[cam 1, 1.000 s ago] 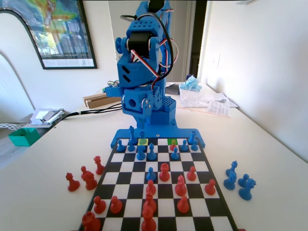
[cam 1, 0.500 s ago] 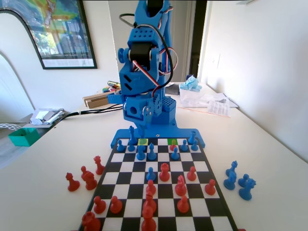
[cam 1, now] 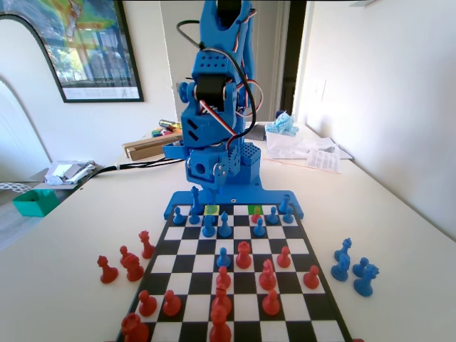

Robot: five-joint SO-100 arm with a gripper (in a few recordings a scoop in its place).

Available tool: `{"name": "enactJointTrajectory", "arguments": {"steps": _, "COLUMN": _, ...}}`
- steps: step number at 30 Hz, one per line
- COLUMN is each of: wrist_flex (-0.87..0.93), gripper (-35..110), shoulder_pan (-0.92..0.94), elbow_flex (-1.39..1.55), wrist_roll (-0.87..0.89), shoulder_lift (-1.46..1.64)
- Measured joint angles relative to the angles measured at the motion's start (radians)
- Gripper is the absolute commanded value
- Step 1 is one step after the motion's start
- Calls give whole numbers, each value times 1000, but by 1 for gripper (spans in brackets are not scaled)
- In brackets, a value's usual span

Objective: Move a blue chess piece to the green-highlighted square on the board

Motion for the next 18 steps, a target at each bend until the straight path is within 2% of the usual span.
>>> {"name": "enactJointTrajectory", "arguments": {"steps": 13, "wrist_flex": -64, "gripper": 12, "shoulder_pan": 34, "elbow_flex": 17, "wrist_roll": 0, "shoulder_lift": -32}}
{"name": "enactJointTrajectory", "arguments": {"steps": 18, "wrist_flex": -84, "gripper": 6, "shoulder_pan": 44, "elbow_flex": 32, "wrist_roll": 0, "shoulder_lift": -51}}
